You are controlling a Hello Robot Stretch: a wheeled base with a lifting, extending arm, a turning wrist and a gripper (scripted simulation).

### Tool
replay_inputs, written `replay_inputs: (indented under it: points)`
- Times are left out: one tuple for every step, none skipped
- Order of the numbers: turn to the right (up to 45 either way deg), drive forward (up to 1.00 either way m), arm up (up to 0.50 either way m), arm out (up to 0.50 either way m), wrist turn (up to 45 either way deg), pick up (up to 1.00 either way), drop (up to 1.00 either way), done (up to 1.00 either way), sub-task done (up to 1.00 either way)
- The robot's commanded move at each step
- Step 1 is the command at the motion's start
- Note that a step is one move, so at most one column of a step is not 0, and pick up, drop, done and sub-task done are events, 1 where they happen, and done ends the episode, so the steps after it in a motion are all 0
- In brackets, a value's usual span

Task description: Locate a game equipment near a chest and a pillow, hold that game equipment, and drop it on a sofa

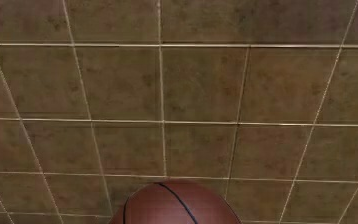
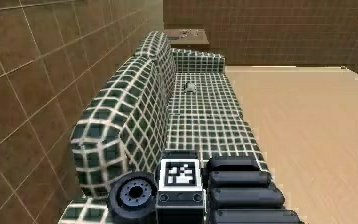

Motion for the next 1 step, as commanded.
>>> replay_inputs:
  points:
    - [45.0, 0.00, 0.00, 0.00, 0.0, 0.00, 0.00, 0.00, 0.00]
